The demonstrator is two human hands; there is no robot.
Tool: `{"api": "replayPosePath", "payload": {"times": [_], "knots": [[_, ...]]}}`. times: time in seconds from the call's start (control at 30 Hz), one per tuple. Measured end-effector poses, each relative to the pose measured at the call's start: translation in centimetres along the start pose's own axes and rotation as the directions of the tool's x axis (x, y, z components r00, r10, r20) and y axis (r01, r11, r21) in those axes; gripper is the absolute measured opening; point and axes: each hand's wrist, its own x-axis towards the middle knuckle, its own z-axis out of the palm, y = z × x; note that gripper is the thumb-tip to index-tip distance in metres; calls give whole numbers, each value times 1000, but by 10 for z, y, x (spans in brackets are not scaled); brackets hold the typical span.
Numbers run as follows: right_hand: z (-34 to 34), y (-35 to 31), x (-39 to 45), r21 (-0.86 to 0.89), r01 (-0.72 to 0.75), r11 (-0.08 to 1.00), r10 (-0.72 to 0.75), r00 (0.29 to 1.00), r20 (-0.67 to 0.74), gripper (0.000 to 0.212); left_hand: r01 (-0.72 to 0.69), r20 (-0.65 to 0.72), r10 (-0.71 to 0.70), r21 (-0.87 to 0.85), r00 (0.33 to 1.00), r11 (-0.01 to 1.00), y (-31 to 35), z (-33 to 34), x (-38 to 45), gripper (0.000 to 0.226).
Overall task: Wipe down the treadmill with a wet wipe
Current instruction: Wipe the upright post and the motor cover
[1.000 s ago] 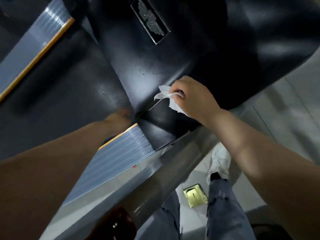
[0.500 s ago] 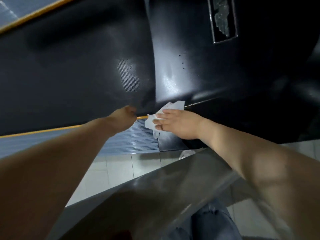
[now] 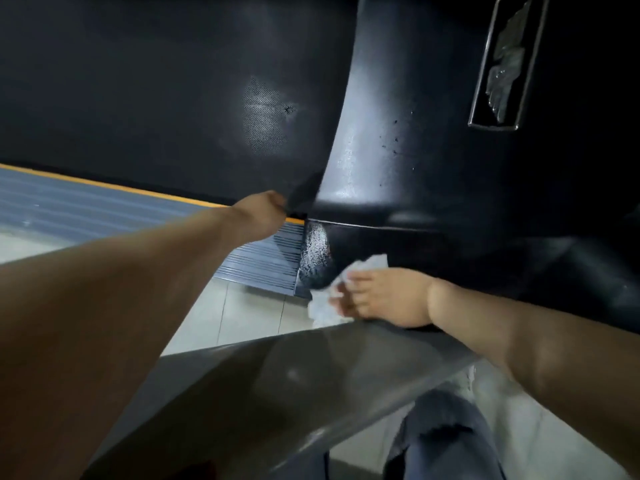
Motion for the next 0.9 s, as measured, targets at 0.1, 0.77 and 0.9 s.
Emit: {"api": "replayPosePath", "payload": {"times": [0.1,0.77,0.9], "knots": [[28,13,-35,-165,75,983,-82,996,-36,54,18,10,-18,-31,1000,999,13,20,-8,36],[62,-38,-155,-228,-74,971,92,993,70,60,245,-165,-300,-287,939,926,123,128,-58,68],[65,-3,-175,-241,-170,956,141,981,-130,56,126,-280,-200,-260,939,957,136,147,-69,74]]}}
